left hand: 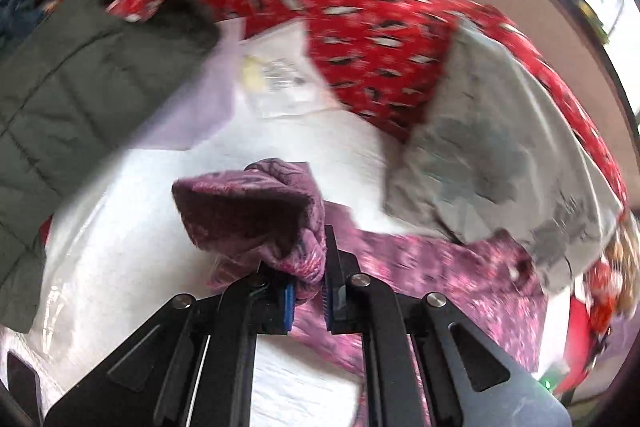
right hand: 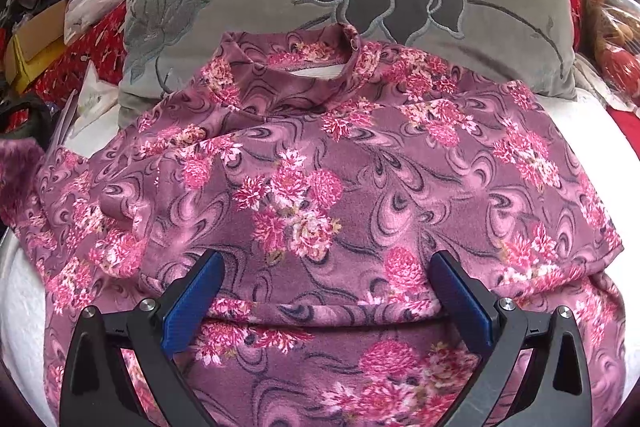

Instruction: Fold small clothes

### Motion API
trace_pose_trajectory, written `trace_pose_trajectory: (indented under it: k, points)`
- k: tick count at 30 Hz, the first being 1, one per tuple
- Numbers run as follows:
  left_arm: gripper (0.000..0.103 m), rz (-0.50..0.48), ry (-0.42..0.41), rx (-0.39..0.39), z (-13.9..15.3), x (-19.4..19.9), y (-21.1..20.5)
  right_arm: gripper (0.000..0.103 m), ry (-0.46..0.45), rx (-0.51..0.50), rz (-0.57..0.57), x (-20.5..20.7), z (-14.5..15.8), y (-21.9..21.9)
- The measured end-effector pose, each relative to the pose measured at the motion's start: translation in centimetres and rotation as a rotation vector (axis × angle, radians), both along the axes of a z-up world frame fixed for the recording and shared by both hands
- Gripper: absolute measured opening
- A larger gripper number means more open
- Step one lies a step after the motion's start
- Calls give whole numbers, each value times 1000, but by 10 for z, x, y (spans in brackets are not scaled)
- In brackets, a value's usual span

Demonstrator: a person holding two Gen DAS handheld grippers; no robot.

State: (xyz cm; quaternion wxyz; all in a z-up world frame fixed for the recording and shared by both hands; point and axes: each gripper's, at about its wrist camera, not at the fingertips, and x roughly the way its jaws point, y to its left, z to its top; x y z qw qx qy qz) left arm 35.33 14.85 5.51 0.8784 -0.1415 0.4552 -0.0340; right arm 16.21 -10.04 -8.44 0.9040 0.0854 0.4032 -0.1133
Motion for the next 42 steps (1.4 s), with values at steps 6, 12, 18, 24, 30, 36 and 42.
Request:
trace_pose_trajectory:
  k: [6,12,18,24,30,36,42]
  points:
    - [8,-112,-36,28,16,-12,-67,103,-8,-28,-60,-19,17,-42]
    - [8,-192,-14,27,11,-22,-125,103,74,-109,-77,-33,9,-81]
    - [8,-273,56,19,-9,-34,-185,102,15,-78,-71,-51,-11,-89]
    - [8,-338,104,48,-38,-44,-246,102,-16,-62,-69,-55,-14,-91]
    - [11,-377,191,147,-95,-52,-288,102,-24,-65,-69,-54,-14,-92]
    - [29,-452,171,150,-90,-69,-280,102,-21,-67,-70,-56,-13,-90]
    - [49,-319,160,-81,-79,-99,-179,102,25,-64,-77,-44,0,-87]
